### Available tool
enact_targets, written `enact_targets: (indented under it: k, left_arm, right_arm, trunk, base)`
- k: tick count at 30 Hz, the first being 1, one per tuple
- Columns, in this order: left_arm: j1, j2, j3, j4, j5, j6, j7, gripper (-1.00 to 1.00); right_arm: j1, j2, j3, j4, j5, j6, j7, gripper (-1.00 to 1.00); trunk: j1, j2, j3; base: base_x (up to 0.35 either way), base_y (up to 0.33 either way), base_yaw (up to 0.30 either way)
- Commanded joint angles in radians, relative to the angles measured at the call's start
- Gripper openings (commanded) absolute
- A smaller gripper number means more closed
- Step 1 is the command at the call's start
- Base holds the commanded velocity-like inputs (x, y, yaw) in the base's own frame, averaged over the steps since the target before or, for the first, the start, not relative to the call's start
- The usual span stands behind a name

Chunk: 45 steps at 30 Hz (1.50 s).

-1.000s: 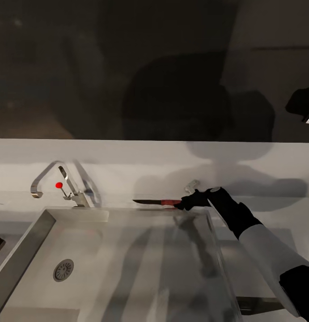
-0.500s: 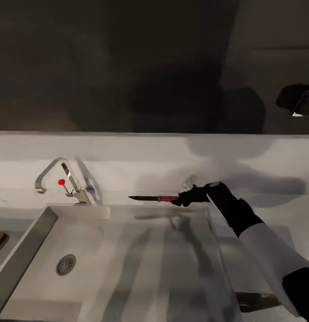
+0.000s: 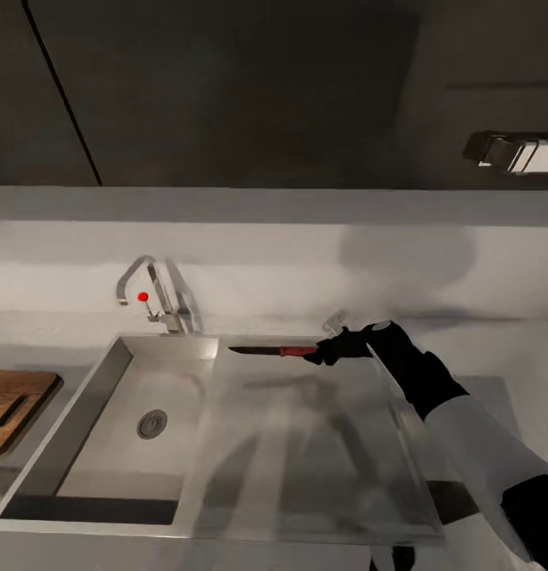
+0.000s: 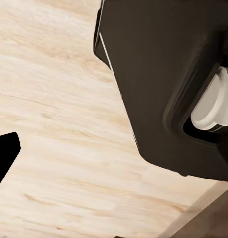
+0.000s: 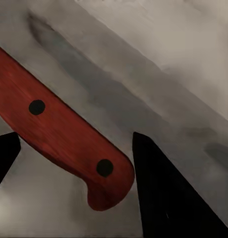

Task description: In the kitchen, take the Vidalia onion out of the sink, dice it on the chopping board with the paring knife, put the diced onion into the bowl on the countertop, then place both the paring knife and the chopping board into the sink.

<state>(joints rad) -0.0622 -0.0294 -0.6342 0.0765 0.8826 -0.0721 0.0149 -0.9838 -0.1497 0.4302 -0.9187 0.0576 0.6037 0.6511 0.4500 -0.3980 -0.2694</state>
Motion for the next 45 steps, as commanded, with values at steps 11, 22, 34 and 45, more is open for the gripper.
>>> enact_targets:
  k: [11, 22, 34, 45]
  left_arm:
    - [-0.001, 0.011, -0.007, 0.002, 0.003, -0.052, 0.006, 1.0]
    - [-0.001, 0.013, -0.007, 0.002, 0.003, -0.063, 0.007, 1.0]
    - [-0.002, 0.026, -0.007, 0.002, 0.002, -0.063, 0.005, 1.0]
    - [-0.001, 0.027, -0.008, 0.002, -0.002, -0.061, 0.004, 1.0]
  right_arm:
    - [-0.001, -0.005, -0.186, -0.029, 0.002, 0.003, 0.005, -1.0]
    - [-0.001, -0.003, -0.191, -0.029, 0.006, 0.004, 0.003, -1.0]
    - [-0.001, -0.004, -0.189, -0.029, 0.004, 0.001, 0.005, -1.0]
    - [-0.001, -0.003, -0.188, -0.029, 0.004, 0.002, 0.005, -1.0]
  trunk:
    - [0.0, -0.002, -0.002]
    - [0.0, -0.002, -0.002]
    - [0.0, -0.002, -0.002]
    - [0.0, -0.002, -0.002]
  base:
    - [-0.278, 0.172, 0.0]
    - [-0.123, 0.039, 0.0]
    - [-0.046, 0.094, 0.0]
    - [-0.09, 0.267, 0.0]
